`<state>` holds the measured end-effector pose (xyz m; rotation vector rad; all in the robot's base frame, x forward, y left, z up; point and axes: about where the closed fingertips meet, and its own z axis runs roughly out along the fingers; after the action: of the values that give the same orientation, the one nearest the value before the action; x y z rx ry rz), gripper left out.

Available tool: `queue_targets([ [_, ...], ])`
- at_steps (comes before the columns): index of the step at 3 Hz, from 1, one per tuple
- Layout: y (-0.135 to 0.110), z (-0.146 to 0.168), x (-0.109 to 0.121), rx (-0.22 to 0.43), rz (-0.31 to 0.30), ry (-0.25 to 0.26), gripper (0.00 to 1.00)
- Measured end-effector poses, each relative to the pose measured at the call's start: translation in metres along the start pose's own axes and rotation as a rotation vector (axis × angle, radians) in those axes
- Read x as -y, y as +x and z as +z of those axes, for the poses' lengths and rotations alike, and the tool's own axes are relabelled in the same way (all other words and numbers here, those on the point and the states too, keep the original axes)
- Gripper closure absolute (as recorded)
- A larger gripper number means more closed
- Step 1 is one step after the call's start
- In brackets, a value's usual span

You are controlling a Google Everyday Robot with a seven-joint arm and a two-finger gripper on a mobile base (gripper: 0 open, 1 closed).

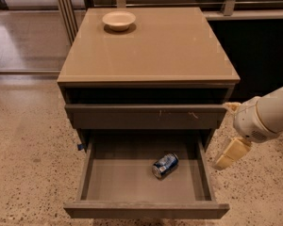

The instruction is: Pick pepsi can from middle drawer and place on counter

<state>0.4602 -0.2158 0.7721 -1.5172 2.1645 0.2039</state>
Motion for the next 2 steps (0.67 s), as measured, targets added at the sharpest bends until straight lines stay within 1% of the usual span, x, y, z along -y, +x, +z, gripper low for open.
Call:
queue_targets([
  [1, 0.021, 0.035, -0.002, 0.015, 0.059, 0.004, 0.0],
  [2, 0.041, 0.084, -0.002, 0.059, 0.088, -0.008, 0.0],
])
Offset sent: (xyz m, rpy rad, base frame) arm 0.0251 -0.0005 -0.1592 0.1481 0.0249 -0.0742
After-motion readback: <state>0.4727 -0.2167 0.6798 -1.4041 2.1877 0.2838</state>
